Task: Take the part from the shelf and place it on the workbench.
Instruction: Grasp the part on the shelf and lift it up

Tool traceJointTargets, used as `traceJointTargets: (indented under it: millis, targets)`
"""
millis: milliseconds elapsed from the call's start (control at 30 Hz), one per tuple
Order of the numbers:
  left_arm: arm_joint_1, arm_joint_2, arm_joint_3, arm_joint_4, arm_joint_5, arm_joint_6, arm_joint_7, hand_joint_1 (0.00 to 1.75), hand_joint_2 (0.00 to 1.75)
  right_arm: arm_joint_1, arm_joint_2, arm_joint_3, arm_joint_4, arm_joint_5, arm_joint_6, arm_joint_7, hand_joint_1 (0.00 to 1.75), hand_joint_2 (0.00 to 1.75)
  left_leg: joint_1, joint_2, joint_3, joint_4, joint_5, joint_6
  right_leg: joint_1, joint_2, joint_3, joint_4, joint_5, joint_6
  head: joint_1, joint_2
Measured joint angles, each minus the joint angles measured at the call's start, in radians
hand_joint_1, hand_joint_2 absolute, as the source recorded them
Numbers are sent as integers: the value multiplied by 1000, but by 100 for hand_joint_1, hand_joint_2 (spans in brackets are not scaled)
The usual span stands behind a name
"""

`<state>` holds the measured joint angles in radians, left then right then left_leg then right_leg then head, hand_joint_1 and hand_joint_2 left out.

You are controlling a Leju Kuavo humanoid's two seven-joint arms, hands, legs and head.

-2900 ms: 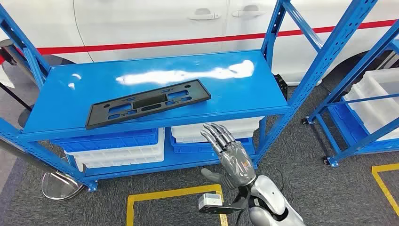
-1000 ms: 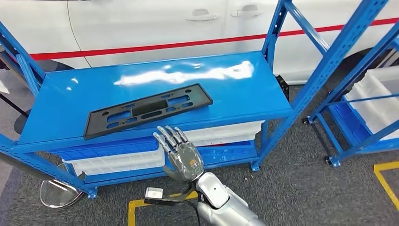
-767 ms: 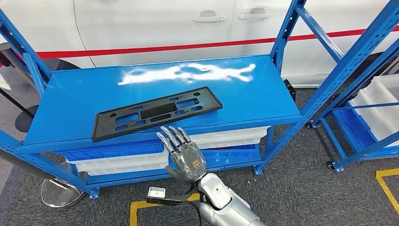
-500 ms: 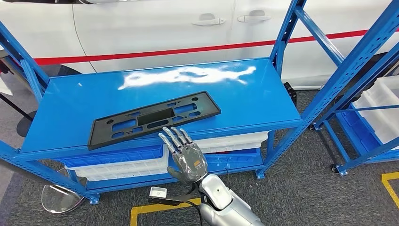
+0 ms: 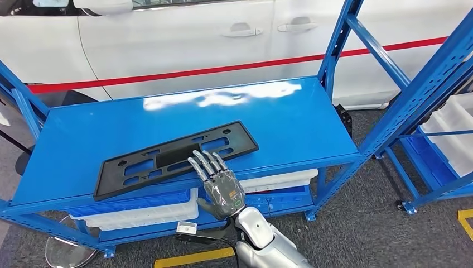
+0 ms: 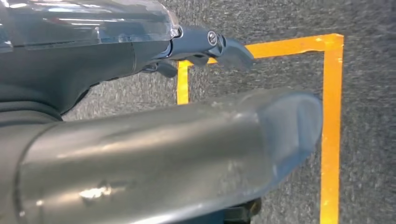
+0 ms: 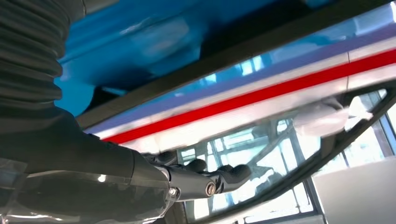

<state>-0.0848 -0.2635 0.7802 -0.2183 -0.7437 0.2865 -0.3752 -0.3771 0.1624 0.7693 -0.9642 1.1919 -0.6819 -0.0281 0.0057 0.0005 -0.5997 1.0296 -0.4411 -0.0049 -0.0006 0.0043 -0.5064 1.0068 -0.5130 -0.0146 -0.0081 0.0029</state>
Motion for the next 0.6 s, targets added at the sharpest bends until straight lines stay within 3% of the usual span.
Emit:
traceJointTargets:
  millis: [67,133,233,267,300,333,400,467,533,600]
  targets:
    - [1,1,0,0,0,-3,-1,0,0,1,2,-2,0,0,-1,0,0,175,1,0,9,-9,5,18,0,-1,2,13,-4,12,2,0]
    - [1,1,0,0,0,-7,-1,0,0,-2,2,-6,1,0,-2,0,0,175,5,-1,25,-16,2,30,-2,-2,-21,68,-19,20,6,0]
    - [-2,2,0,0,0,-12,-2,0,0,-1,3,-11,1,0,-1,0,0,175,5,-2,37,-19,-9,40,-6,-2,-136,241,-85,31,10,0]
    - [-2,2,0,0,0,-13,-2,0,0,1,2,-12,1,0,0,0,0,175,5,-2,42,-19,-14,41,-7,-2,-172,279,-93,33,10,0]
    - [-1,2,0,0,0,-14,-2,0,0,2,2,-13,2,0,0,0,0,175,5,-3,48,-19,-20,40,-7,-2,-191,284,-80,34,10,0]
    - [-1,2,0,0,-1,-14,-2,0,0,3,2,-14,2,1,1,0,0,175,5,-4,57,-19,-26,39,-6,-2,-191,252,-44,33,10,0]
    - [-1,2,0,0,-1,-16,-3,0,0,2,2,-16,2,2,2,0,0,175,5,-6,75,-20,-40,34,-4,-3,-153,123,52,24,10,0]
    - [-3,1,0,1,-1,-20,-4,0,0,0,3,-17,3,6,6,0,0,175,4,-7,85,-22,-51,23,4,-4,-125,33,76,10,11,0]
    - [-4,1,0,2,-1,-25,-5,0,0,-2,3,-18,3,12,10,0,0,175,2,-7,92,-17,-54,10,9,-3,-120,14,67,-3,13,0]
    - [-5,2,0,2,-2,-27,-6,0,0,-3,6,-18,3,16,11,1,0,175,2,-6,94,3,-61,-1,3,-1,-103,6,80,-14,13,0]
